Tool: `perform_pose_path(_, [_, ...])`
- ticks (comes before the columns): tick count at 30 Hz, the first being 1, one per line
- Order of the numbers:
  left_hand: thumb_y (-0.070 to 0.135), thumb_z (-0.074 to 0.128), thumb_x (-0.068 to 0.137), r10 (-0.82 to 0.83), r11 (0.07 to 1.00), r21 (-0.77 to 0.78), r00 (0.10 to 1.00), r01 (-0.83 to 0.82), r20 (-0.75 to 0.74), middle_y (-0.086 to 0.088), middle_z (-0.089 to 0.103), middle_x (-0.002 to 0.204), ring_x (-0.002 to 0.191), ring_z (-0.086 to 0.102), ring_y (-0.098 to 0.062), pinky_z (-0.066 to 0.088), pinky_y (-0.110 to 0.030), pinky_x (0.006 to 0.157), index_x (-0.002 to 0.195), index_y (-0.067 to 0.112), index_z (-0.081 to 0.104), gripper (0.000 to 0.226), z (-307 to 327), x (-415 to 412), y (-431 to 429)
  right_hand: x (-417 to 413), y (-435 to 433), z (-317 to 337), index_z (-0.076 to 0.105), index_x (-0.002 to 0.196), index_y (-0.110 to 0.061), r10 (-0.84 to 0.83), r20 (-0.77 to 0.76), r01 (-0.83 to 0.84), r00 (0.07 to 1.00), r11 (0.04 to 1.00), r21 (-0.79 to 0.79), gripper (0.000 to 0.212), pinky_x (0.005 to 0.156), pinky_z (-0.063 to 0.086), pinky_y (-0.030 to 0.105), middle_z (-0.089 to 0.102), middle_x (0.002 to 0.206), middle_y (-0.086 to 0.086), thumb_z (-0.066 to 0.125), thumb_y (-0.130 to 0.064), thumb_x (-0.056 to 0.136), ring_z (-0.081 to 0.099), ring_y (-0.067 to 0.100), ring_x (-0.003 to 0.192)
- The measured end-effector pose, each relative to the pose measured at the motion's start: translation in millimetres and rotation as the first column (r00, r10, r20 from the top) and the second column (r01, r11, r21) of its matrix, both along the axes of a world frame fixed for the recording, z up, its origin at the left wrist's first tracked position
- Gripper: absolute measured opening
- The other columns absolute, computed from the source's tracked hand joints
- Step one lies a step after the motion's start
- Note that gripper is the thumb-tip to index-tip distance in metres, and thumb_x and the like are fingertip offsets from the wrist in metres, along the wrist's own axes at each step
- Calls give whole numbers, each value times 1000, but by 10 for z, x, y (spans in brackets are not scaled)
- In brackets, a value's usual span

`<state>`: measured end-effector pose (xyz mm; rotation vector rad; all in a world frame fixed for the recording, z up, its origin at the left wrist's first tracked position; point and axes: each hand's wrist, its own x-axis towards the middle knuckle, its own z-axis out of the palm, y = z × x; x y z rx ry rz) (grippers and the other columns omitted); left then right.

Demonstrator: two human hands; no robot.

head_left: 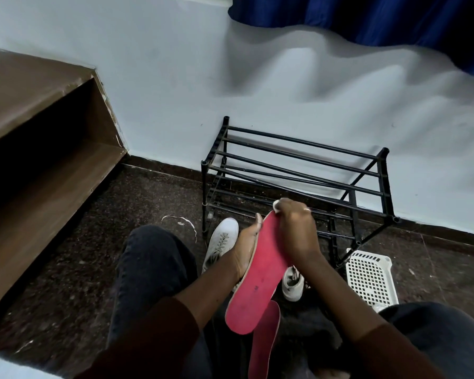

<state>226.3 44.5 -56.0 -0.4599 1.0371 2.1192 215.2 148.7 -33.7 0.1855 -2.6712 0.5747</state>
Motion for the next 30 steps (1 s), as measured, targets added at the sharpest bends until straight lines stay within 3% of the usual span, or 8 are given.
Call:
perform_pose_path(3, [53,18,97,69,998,9,998,-69,-3,-8,72,82,75,70,-18,54,-25,69,83,11,76,73,-13,7,-22,20,-55,37,60,66,-7,-11,17,13,1000,996,-90,22,59,36,31,62,68,8,53,13,64,56,28,65])
perform_pose_path(8, [33,17,104,114,989,-73,982,-126,-149,-3,65,52,46,64,-9,49,-15,44,77,4,58,57,153,51,-25,460,-189,-90,67,74,-8,193,-1,-192,981,975,-108,22,65,49,30,71,83,7,55,8,66,65,26,74])
perform_pose_path(11, [32,16,104,111,986,-99,973,-133,-205,-4,63,46,40,61,-10,46,-16,39,74,3,49,53,396,133,-18,632,-156,-163,70,81,-6,263,-26,-264,964,959,-107,27,77,48,27,72,93,8,57,10,64,68,24,83])
perform_pose_path(17, [41,15,102,115,993,-2,988,-116,-99,-7,71,67,61,69,-14,55,-20,56,83,5,67,66,43,11,-52,298,-10,-141,68,82,-3,189,-28,-188,981,981,47,21,72,44,32,70,91,11,53,5,71,64,30,75])
perform_pose_path(21, [51,15,99,87,996,21,995,-86,-41,-8,73,85,78,71,-18,57,-26,70,87,10,76,75,5,17,-47,129,-21,-102,68,81,-6,-5,-3,4,1000,997,-82,27,66,48,31,69,86,9,50,9,68,61,31,74])
perform_pose_path(24, [48,14,100,81,995,62,995,-78,-63,-7,73,77,71,71,-16,54,-29,70,74,9,77,79,-36,-13,-57,347,-171,-115,67,77,-7,112,-10,-112,994,983,-142,25,67,45,31,69,82,8,50,9,67,62,28,73])
perform_pose_path(28, [51,17,99,101,993,72,992,-96,-76,-13,73,85,76,71,-23,55,-36,78,102,1,59,65,-38,-20,-94,767,-231,-187,67,83,-7,252,-46,-256,967,944,-207,23,76,45,25,71,93,6,51,5,72,65,22,83])
perform_pose_path(30, [44,17,101,97,995,-2,989,-98,-115,-11,72,72,63,71,-19,57,-26,61,91,1,57,60,-24,-5,-66,823,-188,-221,68,89,-6,307,-68,-314,949,938,-148,26,81,46,26,70,98,7,45,-3,76,66,23,87])
